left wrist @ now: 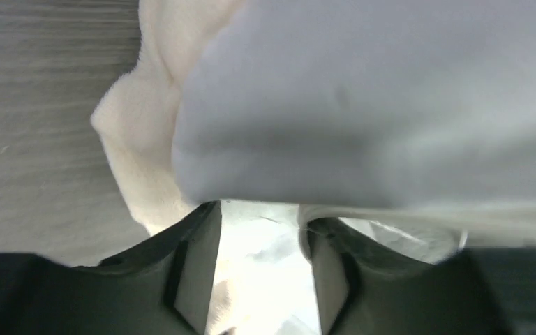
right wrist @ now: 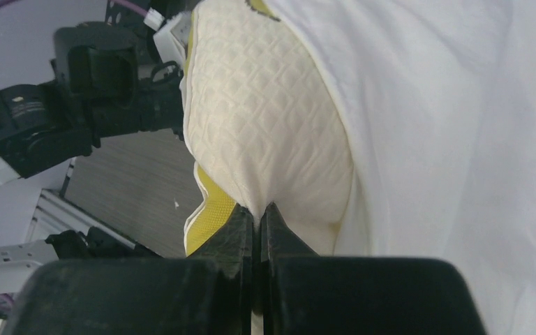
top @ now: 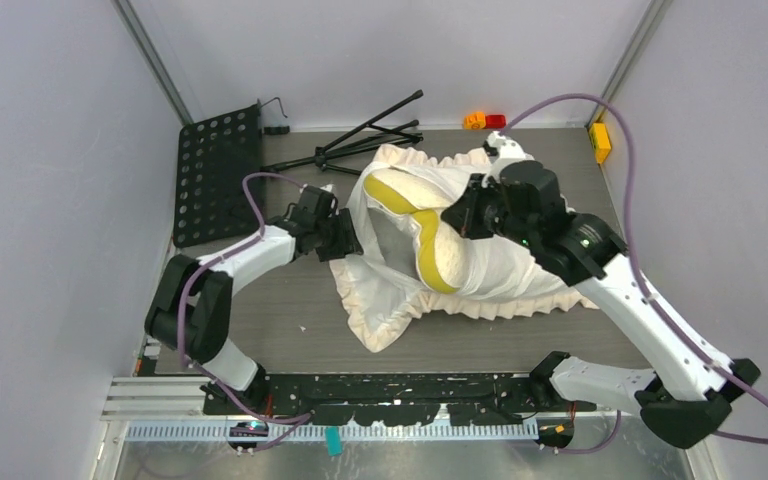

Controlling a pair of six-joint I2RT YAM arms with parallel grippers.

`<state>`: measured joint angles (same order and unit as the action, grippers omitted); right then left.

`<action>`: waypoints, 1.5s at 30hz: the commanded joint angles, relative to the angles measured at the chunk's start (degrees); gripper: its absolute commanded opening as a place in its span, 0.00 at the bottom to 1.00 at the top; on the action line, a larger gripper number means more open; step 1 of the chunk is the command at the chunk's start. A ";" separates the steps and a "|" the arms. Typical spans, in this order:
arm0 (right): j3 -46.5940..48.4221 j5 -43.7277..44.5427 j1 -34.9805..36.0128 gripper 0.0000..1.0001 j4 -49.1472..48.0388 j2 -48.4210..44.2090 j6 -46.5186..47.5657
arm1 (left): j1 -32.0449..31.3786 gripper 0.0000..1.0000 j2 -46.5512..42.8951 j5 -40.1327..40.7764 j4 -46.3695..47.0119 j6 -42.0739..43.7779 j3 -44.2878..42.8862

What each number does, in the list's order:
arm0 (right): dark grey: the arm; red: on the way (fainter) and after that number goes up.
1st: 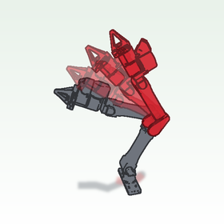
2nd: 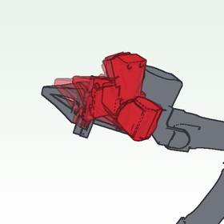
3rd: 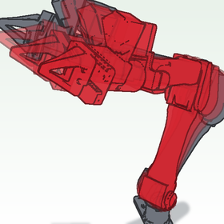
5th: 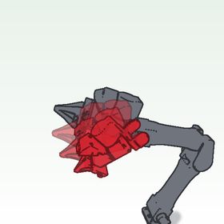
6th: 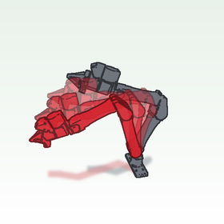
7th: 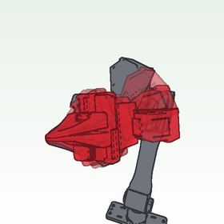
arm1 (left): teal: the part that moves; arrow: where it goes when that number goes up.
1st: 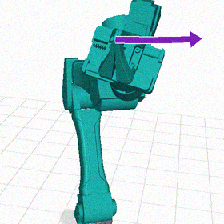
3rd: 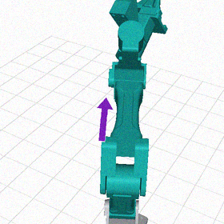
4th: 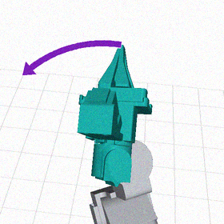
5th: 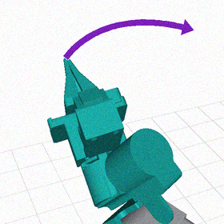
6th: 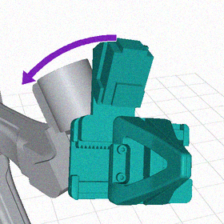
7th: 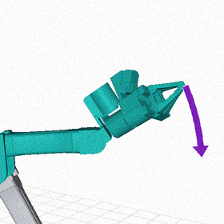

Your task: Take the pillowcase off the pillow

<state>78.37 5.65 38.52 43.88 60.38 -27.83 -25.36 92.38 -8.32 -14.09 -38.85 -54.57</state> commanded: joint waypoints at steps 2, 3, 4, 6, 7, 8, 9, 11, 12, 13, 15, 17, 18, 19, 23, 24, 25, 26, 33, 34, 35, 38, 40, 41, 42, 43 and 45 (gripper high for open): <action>-4.43 -10.07 -0.27 0.00 -18.00 4.78 -5.00 | 0.93 0.66 -14.35 0.18 -8.21 1.44 -3.72; -5.56 -10.51 -0.27 0.00 -19.66 5.67 -5.50 | 0.93 0.71 -16.94 -1.05 -8.29 0.90 -3.10; -6.32 -11.45 -0.26 0.00 -20.83 6.59 -5.83 | 0.93 0.75 -19.33 -2.19 -7.97 0.05 -2.05; -6.60 -13.63 -0.27 0.00 -21.85 9.28 -6.29 | 0.93 0.81 -23.70 -4.96 -6.62 -2.38 0.69; -6.62 -14.42 -0.21 0.00 -21.88 10.43 -6.32 | 0.93 0.82 -25.78 -6.32 -6.16 -3.50 1.94; -6.57 -15.04 -0.17 0.00 -21.89 11.29 -6.28 | 0.93 0.84 -27.77 -7.61 -5.78 -4.88 3.23; -6.75 -15.66 -0.19 0.00 -21.97 12.14 -6.27 | 0.93 0.85 -29.65 -8.32 -4.89 -6.62 4.60; -7.48 -17.14 -0.20 0.01 -22.82 13.20 -6.12 | 0.93 0.97 -34.01 -10.04 -0.29 -12.40 8.89; -7.94 -17.82 -0.18 0.01 -23.60 13.64 -6.17 | 0.82 1.00 -35.69 -10.53 4.16 -16.27 11.51; -8.32 -18.43 -0.08 0.01 -24.30 14.00 -6.29 | 0.42 1.00 -37.17 -10.49 9.59 -21.71 15.02; -8.74 -19.60 0.10 0.02 -25.15 14.95 -6.52 | -1.48 1.00 -38.95 -7.91 22.02 -31.18 21.29; -8.92 -20.49 0.60 0.02 -25.62 15.76 -6.62 | -3.81 1.00 -38.64 -3.51 24.46 -35.60 23.09; -9.00 -20.70 0.92 0.03 -25.75 16.22 -6.68 | -4.86 1.00 -37.83 -2.15 23.57 -36.65 22.76; -9.06 -20.95 1.31 0.04 -25.80 16.36 -6.63 | -5.17 1.00 -36.89 -1.24 22.76 -37.98 22.45; -8.86 -22.00 2.91 0.28 -24.95 17.21 -5.57 | -6.24 1.00 -32.45 -0.03 31.14 -46.01 25.26; -8.54 -21.73 3.10 0.47 -23.64 17.12 -5.10 | -6.33 1.00 -31.38 -0.03 34.95 -48.06 26.48; -8.37 -20.50 3.14 0.59 -22.33 16.65 -4.78 | -6.35 1.00 -30.31 -0.03 37.43 -49.35 27.20; -8.41 -18.71 3.14 0.67 -21.08 15.86 -4.32 | -6.36 1.00 -29.58 0.04 38.25 -49.90 27.39; -5.72 -1.23 2.90 0.78 -10.32 13.98 -0.49 | -7.05 1.00 -27.42 2.07 34.47 -46.68 27.56; -5.05 -0.23 3.01 0.78 -8.81 14.74 0.04 | -7.17 1.00 -26.98 2.08 33.64 -45.89 27.54; -4.61 0.74 2.97 0.78 -7.52 15.55 0.44 | -7.35 1.00 -26.70 2.23 32.51 -45.11 27.43; -4.60 2.89 2.99 0.79 -5.28 17.40 1.05 | -8.16 1.00 -26.10 3.50 31.06 -42.81 27.15; -5.62 2.78 2.97 0.79 -5.93 18.23 1.24 | -8.40 0.99 -25.54 3.77 31.05 -41.94 27.02; -6.48 2.31 2.93 0.79 -6.63 18.80 1.23 | -8.46 0.99 -24.98 3.63 31.09 -41.57 26.85; -7.00 1.37 2.88 0.78 -7.43 19.34 1.10 | -8.53 0.99 -24.06 3.20 31.38 -41.00 26.56; -7.46 0.39 2.94 0.79 -8.15 20.00 0.89 | -8.56 0.98 -23.15 2.62 31.85 -40.63 26.16; -7.98 -1.53 2.96 0.78 -9.61 21.47 0.26 | -8.64 0.97 -20.85 0.98 33.58 -39.82 25.43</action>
<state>71.31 5.26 41.52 36.51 79.68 -27.90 -33.65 68.29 -6.48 15.77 -81.71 -27.00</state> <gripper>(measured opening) 0.786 0.980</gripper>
